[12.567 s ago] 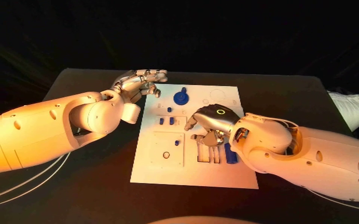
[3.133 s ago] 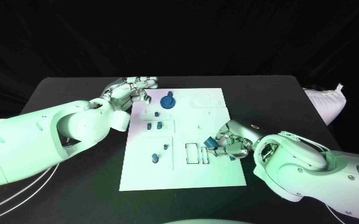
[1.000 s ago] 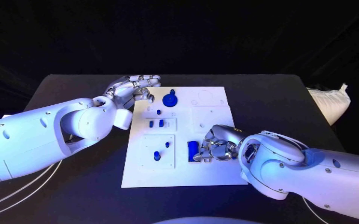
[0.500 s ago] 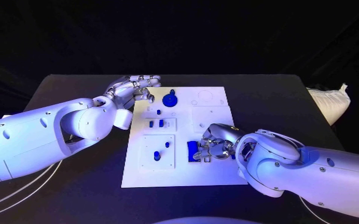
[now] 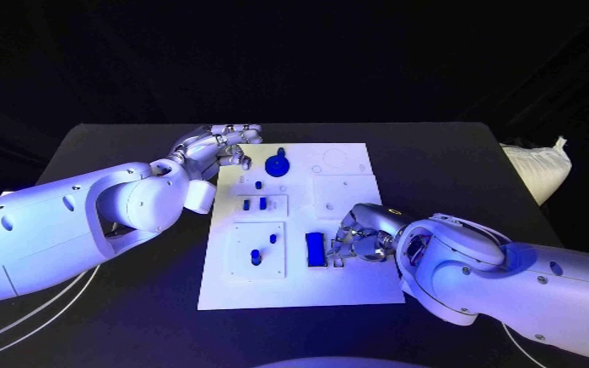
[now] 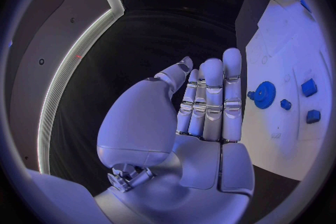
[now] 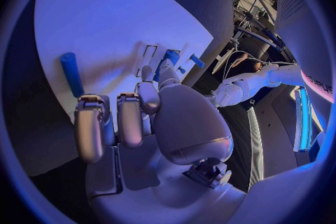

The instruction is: Assemble the parts on the task board

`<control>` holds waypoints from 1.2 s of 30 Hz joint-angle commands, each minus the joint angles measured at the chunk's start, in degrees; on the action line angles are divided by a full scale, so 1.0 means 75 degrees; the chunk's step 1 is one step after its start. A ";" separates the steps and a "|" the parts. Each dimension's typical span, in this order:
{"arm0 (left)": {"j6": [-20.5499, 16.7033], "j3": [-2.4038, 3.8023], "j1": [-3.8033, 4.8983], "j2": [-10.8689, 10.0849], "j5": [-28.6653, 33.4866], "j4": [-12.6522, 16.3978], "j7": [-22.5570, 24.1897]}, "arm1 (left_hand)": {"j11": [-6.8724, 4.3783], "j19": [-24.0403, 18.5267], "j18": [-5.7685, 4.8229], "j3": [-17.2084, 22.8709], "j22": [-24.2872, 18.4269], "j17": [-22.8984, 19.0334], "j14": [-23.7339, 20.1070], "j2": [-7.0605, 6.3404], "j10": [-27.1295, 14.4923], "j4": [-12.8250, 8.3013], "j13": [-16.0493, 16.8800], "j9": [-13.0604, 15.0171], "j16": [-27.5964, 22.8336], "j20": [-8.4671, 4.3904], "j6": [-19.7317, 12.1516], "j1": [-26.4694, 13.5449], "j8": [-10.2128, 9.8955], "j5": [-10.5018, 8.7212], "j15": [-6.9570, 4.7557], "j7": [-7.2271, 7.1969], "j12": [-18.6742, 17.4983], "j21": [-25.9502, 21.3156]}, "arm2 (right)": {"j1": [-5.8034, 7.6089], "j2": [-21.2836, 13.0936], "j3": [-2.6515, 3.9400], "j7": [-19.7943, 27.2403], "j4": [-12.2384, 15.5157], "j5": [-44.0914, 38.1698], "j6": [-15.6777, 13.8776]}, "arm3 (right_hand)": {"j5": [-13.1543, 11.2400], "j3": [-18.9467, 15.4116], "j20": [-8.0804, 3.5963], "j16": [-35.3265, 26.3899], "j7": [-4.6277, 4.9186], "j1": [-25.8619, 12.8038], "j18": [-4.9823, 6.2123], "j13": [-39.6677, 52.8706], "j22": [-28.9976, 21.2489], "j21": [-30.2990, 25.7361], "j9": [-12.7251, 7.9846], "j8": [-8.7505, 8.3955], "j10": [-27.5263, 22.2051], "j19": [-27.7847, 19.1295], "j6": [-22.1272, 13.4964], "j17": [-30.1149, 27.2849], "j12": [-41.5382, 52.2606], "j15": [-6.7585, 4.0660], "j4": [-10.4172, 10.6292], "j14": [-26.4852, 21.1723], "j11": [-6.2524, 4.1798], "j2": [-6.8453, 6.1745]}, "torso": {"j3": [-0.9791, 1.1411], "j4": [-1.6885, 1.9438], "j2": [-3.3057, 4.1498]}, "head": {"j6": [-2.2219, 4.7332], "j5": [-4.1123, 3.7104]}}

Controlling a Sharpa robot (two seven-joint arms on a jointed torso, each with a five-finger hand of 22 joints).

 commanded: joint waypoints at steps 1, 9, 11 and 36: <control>0.0157 0.0002 0.0000 0.0004 -0.0025 0.0002 0.0034 | 0.0009 -0.0016 0.0094 -0.0061 -0.0010 -0.0010 -0.0064 0.0058 -0.0047 -0.0001 0.0011 -0.0008 -0.0006 0.0012 -0.0043 -0.0015 0.0043 -0.0007 0.0002 -0.0013 0.0027 -0.0045 | 0.0011 -0.0245 0.0001 0.0577 0.0186 0.0302 -0.0386 | 0.0012 -0.0052 0.0032 -0.0032 0.0079 -0.0104 -0.0089 -0.0164 0.0723 -0.0037 -0.0053 -0.0162 -0.0158 -0.0055 -0.0224 -0.0021 -0.0238 0.0047 0.0006 0.0414 0.0061 -0.0127 | -0.0007 0.0009 0.0002 | 0.0016 -0.0040; 0.0158 -0.0010 -0.0002 -0.0002 -0.0025 -0.0011 0.0037 | 0.0009 -0.0016 0.0094 -0.0061 -0.0010 -0.0010 -0.0064 0.0058 -0.0047 -0.0001 0.0011 -0.0008 -0.0006 0.0012 -0.0043 -0.0015 0.0043 -0.0007 0.0002 -0.0013 0.0027 -0.0045 | 0.0221 -0.1146 0.0003 0.0726 0.0381 -0.0074 -0.0413 | 0.0341 0.0139 0.0119 -0.0030 0.0170 0.0085 -0.0091 -0.0316 0.0744 -0.0032 -0.0184 -0.0443 -0.0277 -0.0045 -0.0344 -0.0006 -0.0500 0.0122 -0.0096 0.0416 0.0137 0.0077 | -0.0014 -0.0001 -0.0003 | 0.0068 -0.0130; 0.0158 -0.0013 -0.0002 -0.0005 -0.0025 -0.0011 0.0040 | 0.0009 -0.0016 0.0094 -0.0061 -0.0010 -0.0010 -0.0064 0.0058 -0.0047 -0.0001 0.0011 -0.0008 -0.0006 0.0012 -0.0043 -0.0015 0.0043 -0.0007 0.0002 -0.0013 0.0027 -0.0045 | 0.0244 -0.1334 0.0002 0.0656 0.0394 -0.0280 -0.0368 | 0.0428 0.0160 0.0127 -0.0023 0.0170 0.0088 -0.0094 -0.0323 0.0759 -0.0025 -0.0210 -0.0481 -0.0277 -0.0035 -0.0318 0.0007 -0.0517 0.0126 -0.0094 0.0418 0.0139 0.0098 | -0.0010 -0.0006 -0.0007 | 0.0075 -0.0147; 0.0173 -0.0027 -0.0006 -0.0021 -0.0025 -0.0015 0.0051 | 0.0009 -0.0020 0.0097 -0.0086 -0.0026 -0.0043 -0.0084 0.0068 -0.0074 -0.0007 0.0023 -0.0011 -0.0012 0.0015 -0.0053 -0.0005 0.0056 -0.0007 0.0004 -0.0014 0.0066 -0.0072 | 0.0103 -0.1477 -0.0029 -0.0199 0.0055 -0.1270 0.0605 | 0.0459 0.0017 0.0136 0.0189 0.0148 -0.0392 -0.0134 -0.0060 0.0929 0.0065 -0.0332 -0.0685 -0.0077 0.0078 -0.0046 0.0334 -0.0210 0.0126 0.0282 0.0480 0.0134 -0.0046 | 0.0004 -0.0006 0.0002 | 0.0067 -0.0186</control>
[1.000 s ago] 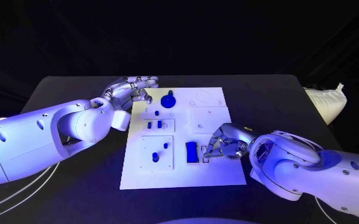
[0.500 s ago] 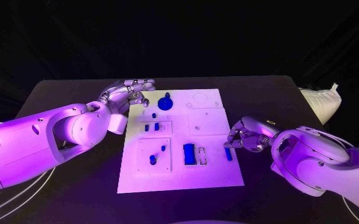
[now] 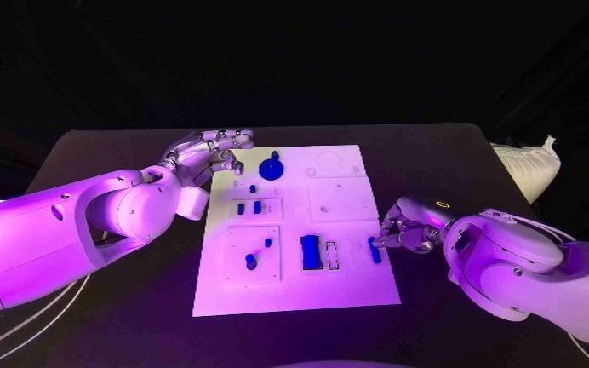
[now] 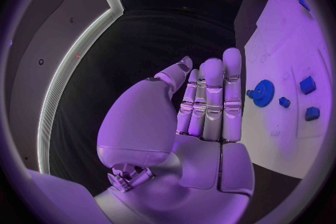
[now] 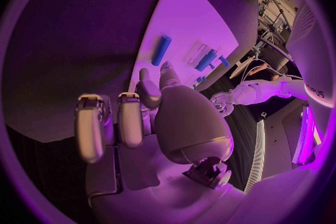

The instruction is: Assemble the parts on the task board

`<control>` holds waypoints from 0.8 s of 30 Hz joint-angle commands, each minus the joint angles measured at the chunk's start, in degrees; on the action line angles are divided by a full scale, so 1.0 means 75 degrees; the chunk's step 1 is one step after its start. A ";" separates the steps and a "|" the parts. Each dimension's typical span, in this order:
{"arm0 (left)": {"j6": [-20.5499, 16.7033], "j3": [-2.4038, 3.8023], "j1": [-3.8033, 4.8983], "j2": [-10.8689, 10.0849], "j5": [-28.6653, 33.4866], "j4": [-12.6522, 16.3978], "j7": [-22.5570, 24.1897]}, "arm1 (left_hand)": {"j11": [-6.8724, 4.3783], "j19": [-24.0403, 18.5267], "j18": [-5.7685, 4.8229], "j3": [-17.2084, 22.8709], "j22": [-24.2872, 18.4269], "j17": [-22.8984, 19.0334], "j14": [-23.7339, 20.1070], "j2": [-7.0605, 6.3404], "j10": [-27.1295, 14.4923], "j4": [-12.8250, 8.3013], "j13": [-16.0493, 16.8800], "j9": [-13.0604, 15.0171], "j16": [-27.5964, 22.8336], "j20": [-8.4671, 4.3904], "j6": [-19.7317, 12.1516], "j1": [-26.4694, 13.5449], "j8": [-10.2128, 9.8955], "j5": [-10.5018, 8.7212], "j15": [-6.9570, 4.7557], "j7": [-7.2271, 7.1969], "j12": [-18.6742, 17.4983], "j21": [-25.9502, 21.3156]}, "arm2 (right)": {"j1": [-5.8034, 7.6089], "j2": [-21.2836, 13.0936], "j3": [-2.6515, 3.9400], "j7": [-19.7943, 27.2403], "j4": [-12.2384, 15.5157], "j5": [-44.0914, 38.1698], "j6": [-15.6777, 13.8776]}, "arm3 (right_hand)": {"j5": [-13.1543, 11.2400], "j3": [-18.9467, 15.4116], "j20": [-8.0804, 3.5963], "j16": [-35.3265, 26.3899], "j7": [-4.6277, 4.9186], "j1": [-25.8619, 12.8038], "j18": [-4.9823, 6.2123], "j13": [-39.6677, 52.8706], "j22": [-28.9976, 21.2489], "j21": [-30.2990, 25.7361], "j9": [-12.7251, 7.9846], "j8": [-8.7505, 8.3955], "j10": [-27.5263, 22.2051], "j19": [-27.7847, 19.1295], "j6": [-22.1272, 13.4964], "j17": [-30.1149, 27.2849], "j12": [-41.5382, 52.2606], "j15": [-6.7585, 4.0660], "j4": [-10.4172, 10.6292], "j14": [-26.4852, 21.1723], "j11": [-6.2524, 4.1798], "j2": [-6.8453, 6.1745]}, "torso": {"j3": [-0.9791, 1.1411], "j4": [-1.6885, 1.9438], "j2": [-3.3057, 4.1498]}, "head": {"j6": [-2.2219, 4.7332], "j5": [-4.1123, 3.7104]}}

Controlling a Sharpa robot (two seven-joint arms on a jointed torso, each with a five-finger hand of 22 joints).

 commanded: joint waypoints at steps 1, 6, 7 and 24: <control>0.0151 0.0004 -0.0001 0.0003 -0.0025 0.0010 0.0051 | -0.0018 -0.0020 0.0097 -0.0025 -0.0006 -0.0006 -0.0027 0.0068 -0.0047 -0.0004 0.0006 -0.0012 -0.0012 0.0015 -0.0053 -0.0005 0.0027 -0.0007 0.0002 -0.0014 0.0013 -0.0027 | -0.0030 0.0068 -0.0003 -0.0166 -0.0015 -0.0223 0.0401 | -0.0011 0.0003 0.0035 0.0044 0.0001 -0.0087 -0.0135 0.0028 0.0928 0.0043 -0.0014 -0.0043 0.0068 0.0068 0.0051 0.0113 0.0051 0.0066 0.0066 0.0478 0.0006 0.0013 | 0.0002 -0.0004 0.0001 | -0.0013 0.0005; 0.0153 0.0003 -0.0001 0.0000 -0.0025 0.0008 0.0047 | -0.0018 -0.0020 0.0097 -0.0025 -0.0006 -0.0006 -0.0027 0.0068 -0.0047 -0.0004 0.0006 -0.0012 -0.0012 0.0015 -0.0053 -0.0005 0.0027 -0.0007 0.0002 -0.0014 0.0013 -0.0027 | -0.0071 0.0168 -0.0004 -0.0169 -0.0043 -0.0214 0.0520 | -0.0004 -0.0005 0.0036 0.0055 -0.0004 -0.0104 -0.0139 0.0057 0.0945 0.0052 -0.0014 -0.0046 0.0083 0.0079 0.0073 0.0129 0.0086 0.0066 0.0084 0.0481 0.0004 -0.0005 | 0.0003 -0.0001 0.0005 | -0.0033 0.0008; 0.0154 0.0003 -0.0001 -0.0001 -0.0025 0.0007 0.0045 | -0.0018 -0.0020 0.0097 -0.0025 -0.0006 -0.0006 -0.0027 0.0068 -0.0047 -0.0004 0.0006 -0.0012 -0.0012 0.0015 -0.0053 -0.0005 0.0027 -0.0007 0.0002 -0.0014 0.0013 -0.0027 | -0.0080 0.0193 -0.0004 -0.0169 -0.0051 -0.0212 0.0541 | -0.0004 -0.0005 0.0036 0.0055 -0.0004 -0.0104 -0.0139 0.0057 0.0945 0.0052 -0.0014 -0.0046 0.0083 0.0079 0.0073 0.0129 0.0086 0.0066 0.0084 0.0481 0.0004 -0.0005 | 0.0004 -0.0001 0.0003 | -0.0040 0.0011; 0.0153 0.0003 -0.0001 -0.0020 -0.0025 0.0009 0.0036 | -0.0018 -0.0020 0.0097 -0.0025 -0.0006 -0.0006 -0.0027 0.0068 -0.0047 -0.0004 0.0006 -0.0012 -0.0012 0.0015 -0.0053 -0.0005 0.0027 -0.0007 0.0002 -0.0014 0.0013 -0.0027 | -0.0233 0.0595 -0.0005 -0.0196 -0.0165 -0.1105 0.1184 | -0.0009 0.0255 -0.0001 0.0127 -0.0071 0.0549 -0.0146 0.0223 0.0985 0.0071 -0.0017 -0.0110 0.0125 0.0097 0.0253 0.0243 0.0239 0.0014 -0.0282 0.0490 -0.0062 -0.0089 | 0.0000 -0.0007 0.0004 | -0.0086 0.0067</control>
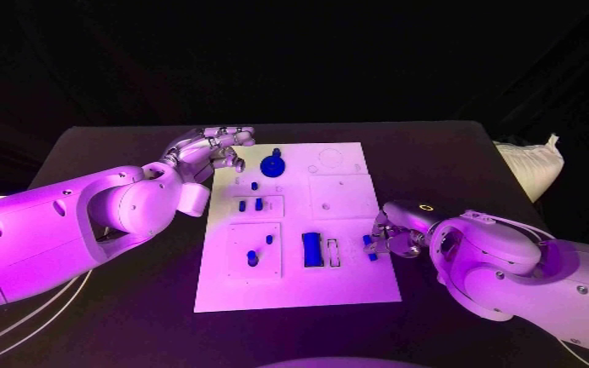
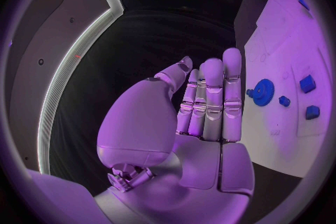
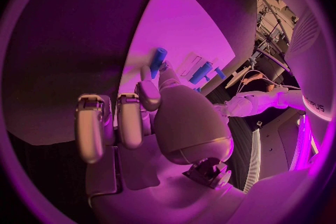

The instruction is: Assemble the parts on the task board

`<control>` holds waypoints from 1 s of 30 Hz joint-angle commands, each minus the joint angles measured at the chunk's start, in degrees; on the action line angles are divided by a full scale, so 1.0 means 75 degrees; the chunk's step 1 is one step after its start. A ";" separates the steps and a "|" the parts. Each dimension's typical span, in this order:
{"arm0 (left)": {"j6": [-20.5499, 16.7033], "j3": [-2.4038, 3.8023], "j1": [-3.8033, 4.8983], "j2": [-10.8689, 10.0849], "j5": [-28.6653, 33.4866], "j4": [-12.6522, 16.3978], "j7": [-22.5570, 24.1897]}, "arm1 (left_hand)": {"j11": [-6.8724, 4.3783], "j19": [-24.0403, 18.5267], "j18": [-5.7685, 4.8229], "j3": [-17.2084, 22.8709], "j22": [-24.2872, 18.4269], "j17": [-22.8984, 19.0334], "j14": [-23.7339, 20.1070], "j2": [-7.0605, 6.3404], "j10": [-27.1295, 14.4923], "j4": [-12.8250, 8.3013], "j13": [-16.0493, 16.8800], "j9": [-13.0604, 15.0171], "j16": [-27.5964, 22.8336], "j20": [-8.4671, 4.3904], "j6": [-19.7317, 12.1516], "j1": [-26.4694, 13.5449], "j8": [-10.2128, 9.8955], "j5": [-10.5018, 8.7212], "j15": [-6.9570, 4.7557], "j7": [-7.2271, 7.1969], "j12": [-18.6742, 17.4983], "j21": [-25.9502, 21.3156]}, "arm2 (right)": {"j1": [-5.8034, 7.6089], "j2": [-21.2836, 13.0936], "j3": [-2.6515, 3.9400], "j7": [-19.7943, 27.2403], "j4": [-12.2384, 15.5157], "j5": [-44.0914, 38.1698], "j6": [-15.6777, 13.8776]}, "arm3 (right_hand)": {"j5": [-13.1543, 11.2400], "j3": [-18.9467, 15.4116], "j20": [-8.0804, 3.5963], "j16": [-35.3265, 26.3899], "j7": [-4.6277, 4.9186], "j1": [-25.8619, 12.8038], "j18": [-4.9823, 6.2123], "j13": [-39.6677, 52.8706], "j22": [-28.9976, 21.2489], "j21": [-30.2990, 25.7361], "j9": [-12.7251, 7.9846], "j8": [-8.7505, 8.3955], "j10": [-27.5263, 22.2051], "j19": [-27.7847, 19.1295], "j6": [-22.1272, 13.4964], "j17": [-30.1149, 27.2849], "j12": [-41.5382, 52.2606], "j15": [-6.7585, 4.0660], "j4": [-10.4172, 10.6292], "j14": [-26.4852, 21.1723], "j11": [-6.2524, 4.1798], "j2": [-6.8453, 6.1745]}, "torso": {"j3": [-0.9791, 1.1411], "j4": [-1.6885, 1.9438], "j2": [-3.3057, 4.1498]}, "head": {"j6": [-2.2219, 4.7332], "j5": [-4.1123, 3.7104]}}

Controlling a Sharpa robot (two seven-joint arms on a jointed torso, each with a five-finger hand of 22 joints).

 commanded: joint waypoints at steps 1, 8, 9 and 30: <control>0.0146 0.0004 0.0000 0.0000 -0.0025 0.0016 0.0035 | -0.0018 -0.0020 0.0096 -0.0025 -0.0007 -0.0008 -0.0027 0.0068 -0.0047 -0.0004 0.0008 -0.0012 -0.0012 0.0015 -0.0053 -0.0005 0.0027 -0.0007 0.0001 -0.0014 0.0013 -0.0028 | -0.0081 0.0100 -0.0045 -0.0090 -0.0055 -0.0731 0.0691 | -0.0036 0.0046 -0.0004 0.0038 -0.0007 0.0217 -0.0146 0.0072 0.0990 0.0027 -0.0021 -0.0040 0.0034 0.0099 0.0056 0.0253 0.0036 0.0012 -0.0127 0.0492 -0.0021 -0.0027 | -0.0001 -0.0004 0.0003 | -0.0009 0.0007; 0.0157 0.0004 0.0000 -0.0005 -0.0025 0.0020 0.0029 | -0.0018 -0.0020 0.0096 -0.0025 -0.0007 -0.0008 -0.0027 0.0068 -0.0047 -0.0004 0.0008 -0.0012 -0.0012 0.0015 -0.0053 -0.0005 0.0027 -0.0007 0.0001 -0.0014 0.0013 -0.0028 | -0.0237 0.0438 -0.0046 -0.0109 -0.0173 -0.1775 0.1229 | -0.0597 0.0460 -0.0032 0.0096 -0.0015 0.0865 -0.0155 0.0115 0.1029 0.0042 -0.0040 -0.0107 0.0017 0.0116 0.0166 0.0356 0.0037 -0.0004 -0.0589 0.0501 -0.0037 0.0025 | 0.0000 0.0009 -0.0007 | -0.0032 0.0005; 0.0157 0.0004 0.0000 -0.0007 -0.0025 0.0020 0.0028 | -0.0018 -0.0020 0.0096 -0.0025 -0.0007 -0.0008 -0.0027 0.0068 -0.0047 -0.0004 0.0008 -0.0012 -0.0012 0.0015 -0.0053 -0.0005 0.0027 -0.0007 0.0001 -0.0014 0.0013 -0.0028 | -0.0256 0.0470 -0.0046 -0.0111 -0.0185 -0.1849 0.1269 | -0.0613 0.0480 -0.0031 0.0094 -0.0013 0.0881 -0.0155 0.0114 0.1027 0.0041 -0.0043 -0.0115 0.0014 0.0114 0.0169 0.0354 0.0031 -0.0003 -0.0608 0.0500 -0.0036 0.0021 | 0.0000 0.0007 -0.0007 | -0.0033 0.0004; 0.0162 0.0002 -0.0003 0.0000 -0.0025 0.0020 0.0019 | -0.0018 -0.0020 0.0096 -0.0025 -0.0007 -0.0008 -0.0027 0.0068 -0.0047 -0.0004 0.0008 -0.0012 -0.0012 0.0015 -0.0053 -0.0005 0.0027 -0.0007 0.0001 -0.0014 0.0013 -0.0028 | -0.0338 0.0558 -0.0046 -0.0162 -0.0259 -0.1201 0.0674 | 0.1629 0.1290 -0.0050 0.0049 -0.0032 0.0740 -0.0149 0.0085 0.1016 0.0027 -0.0051 -0.0257 -0.0008 0.0096 0.0341 0.0329 -0.0111 -0.0022 -0.0744 0.0485 -0.0065 -0.0086 | -0.0002 0.0005 -0.0010 | -0.0051 -0.0034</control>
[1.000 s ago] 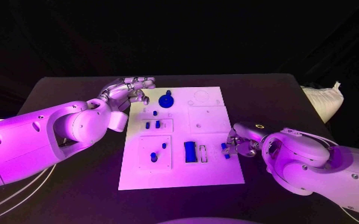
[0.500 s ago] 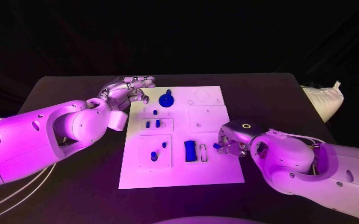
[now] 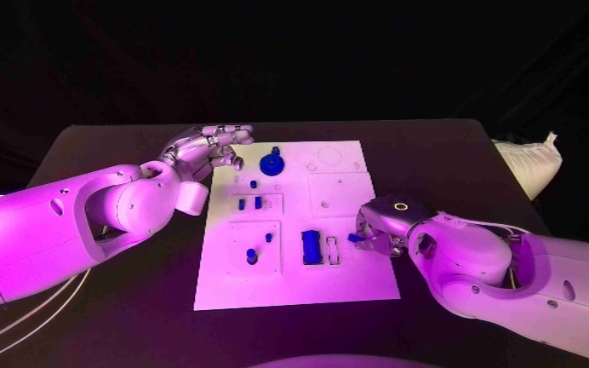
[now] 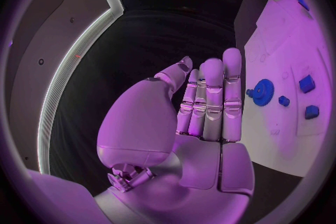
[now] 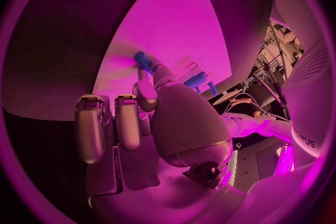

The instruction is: Assemble the parts on the task board

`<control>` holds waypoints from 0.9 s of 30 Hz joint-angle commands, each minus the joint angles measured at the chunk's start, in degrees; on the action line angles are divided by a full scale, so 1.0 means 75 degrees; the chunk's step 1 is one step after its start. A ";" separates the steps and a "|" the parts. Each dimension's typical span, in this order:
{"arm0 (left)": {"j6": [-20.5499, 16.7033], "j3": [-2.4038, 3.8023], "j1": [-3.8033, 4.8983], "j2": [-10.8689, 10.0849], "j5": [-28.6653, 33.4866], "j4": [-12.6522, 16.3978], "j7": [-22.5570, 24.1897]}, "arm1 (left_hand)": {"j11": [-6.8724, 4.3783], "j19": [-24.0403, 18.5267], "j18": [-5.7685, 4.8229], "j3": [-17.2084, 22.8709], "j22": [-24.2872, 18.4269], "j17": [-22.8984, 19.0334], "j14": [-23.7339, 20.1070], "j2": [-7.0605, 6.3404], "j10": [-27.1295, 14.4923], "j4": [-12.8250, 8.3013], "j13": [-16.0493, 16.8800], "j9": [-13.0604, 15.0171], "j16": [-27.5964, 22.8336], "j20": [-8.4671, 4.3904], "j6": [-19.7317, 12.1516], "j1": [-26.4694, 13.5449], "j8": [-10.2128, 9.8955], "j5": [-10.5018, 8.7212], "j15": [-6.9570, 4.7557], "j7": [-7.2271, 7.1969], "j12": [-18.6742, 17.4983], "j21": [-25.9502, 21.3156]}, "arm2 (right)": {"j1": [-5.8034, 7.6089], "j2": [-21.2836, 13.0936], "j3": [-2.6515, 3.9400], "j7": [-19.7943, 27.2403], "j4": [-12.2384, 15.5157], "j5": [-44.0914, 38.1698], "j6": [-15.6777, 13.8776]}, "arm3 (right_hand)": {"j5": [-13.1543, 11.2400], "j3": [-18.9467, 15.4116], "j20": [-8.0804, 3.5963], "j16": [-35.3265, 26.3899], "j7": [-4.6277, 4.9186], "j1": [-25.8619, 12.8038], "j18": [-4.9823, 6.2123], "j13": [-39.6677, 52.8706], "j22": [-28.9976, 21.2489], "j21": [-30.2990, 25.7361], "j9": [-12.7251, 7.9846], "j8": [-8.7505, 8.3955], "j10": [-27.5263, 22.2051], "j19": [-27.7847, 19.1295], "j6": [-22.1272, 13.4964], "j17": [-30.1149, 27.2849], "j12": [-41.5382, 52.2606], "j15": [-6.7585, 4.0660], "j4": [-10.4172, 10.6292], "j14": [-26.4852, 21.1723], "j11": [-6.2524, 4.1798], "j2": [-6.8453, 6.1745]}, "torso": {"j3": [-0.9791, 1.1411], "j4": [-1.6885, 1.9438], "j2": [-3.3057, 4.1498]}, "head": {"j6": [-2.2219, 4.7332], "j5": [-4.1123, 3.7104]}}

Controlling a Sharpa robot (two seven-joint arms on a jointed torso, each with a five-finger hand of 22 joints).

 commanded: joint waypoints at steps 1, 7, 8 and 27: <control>0.0148 0.0004 0.0000 0.0012 -0.0024 0.0013 0.0032 | -0.0018 -0.0020 0.0097 -0.0025 -0.0008 -0.0009 -0.0027 0.0068 -0.0048 -0.0004 0.0010 -0.0013 -0.0012 0.0015 -0.0053 -0.0005 0.0027 -0.0007 0.0001 -0.0014 0.0013 -0.0028 | -0.0140 -0.0020 -0.0125 -0.0181 -0.0151 0.0726 0.0123 | 0.0328 0.0527 -0.0049 -0.0023 -0.0034 -0.0011 -0.0149 0.0260 0.1015 0.0026 0.0049 0.0020 0.0010 0.0094 0.0072 0.0330 -0.0063 -0.0051 -0.0316 0.0487 -0.0055 -0.0062 | -0.0001 0.0003 0.0003 | -0.0006 -0.0007; 0.0147 0.0002 -0.0001 0.0017 -0.0024 0.0010 0.0030 | -0.0018 -0.0020 0.0097 -0.0025 -0.0008 -0.0009 -0.0027 0.0068 -0.0048 -0.0004 0.0010 -0.0013 -0.0012 0.0015 -0.0053 -0.0005 0.0027 -0.0007 0.0001 -0.0014 0.0013 -0.0028 | -0.0116 -0.0170 -0.0121 -0.0200 0.0004 0.1893 -0.0768 | 0.0704 0.1081 -0.0053 -0.0037 -0.0059 -0.0419 -0.0153 0.0253 0.1037 0.0036 0.0150 0.0008 0.0063 0.0109 0.0065 0.0328 -0.0092 -0.0068 -0.0231 0.0490 -0.0063 -0.0300 | -0.0003 0.0002 0.0003 | -0.0013 -0.0015; 0.0147 0.0002 -0.0002 0.0019 -0.0024 0.0010 0.0030 | -0.0018 -0.0020 0.0097 -0.0025 -0.0008 -0.0009 -0.0027 0.0068 -0.0048 -0.0004 0.0010 -0.0013 -0.0012 0.0015 -0.0053 -0.0005 0.0027 -0.0007 0.0001 -0.0014 0.0013 -0.0028 | -0.0101 -0.0195 -0.0120 -0.0201 0.0037 0.2133 -0.0913 | 0.0703 0.1126 -0.0055 -0.0037 -0.0058 -0.0493 -0.0152 0.0258 0.1037 0.0035 0.0160 0.0004 0.0072 0.0108 0.0062 0.0328 -0.0087 -0.0064 -0.0199 0.0490 -0.0066 -0.0333 | -0.0004 0.0003 0.0002 | -0.0014 -0.0025; 0.0149 -0.0001 -0.0004 0.0033 -0.0024 0.0013 0.0028 | -0.0018 -0.0020 0.0097 -0.0025 -0.0008 -0.0009 -0.0027 0.0068 -0.0048 -0.0004 0.0010 -0.0013 -0.0012 0.0015 -0.0053 -0.0005 0.0027 -0.0007 0.0001 -0.0014 0.0013 -0.0028 | 0.0098 -0.0314 -0.0090 -0.0207 0.0322 0.4205 -0.2073 | 0.1060 0.1737 -0.0072 -0.0042 -0.0082 -0.1326 -0.0152 0.0342 0.1041 0.0030 0.0291 -0.0042 0.0156 0.0113 0.0068 0.0344 -0.0020 -0.0079 0.0231 0.0500 -0.0085 -0.0772 | -0.0001 0.0001 0.0005 | -0.0019 -0.0008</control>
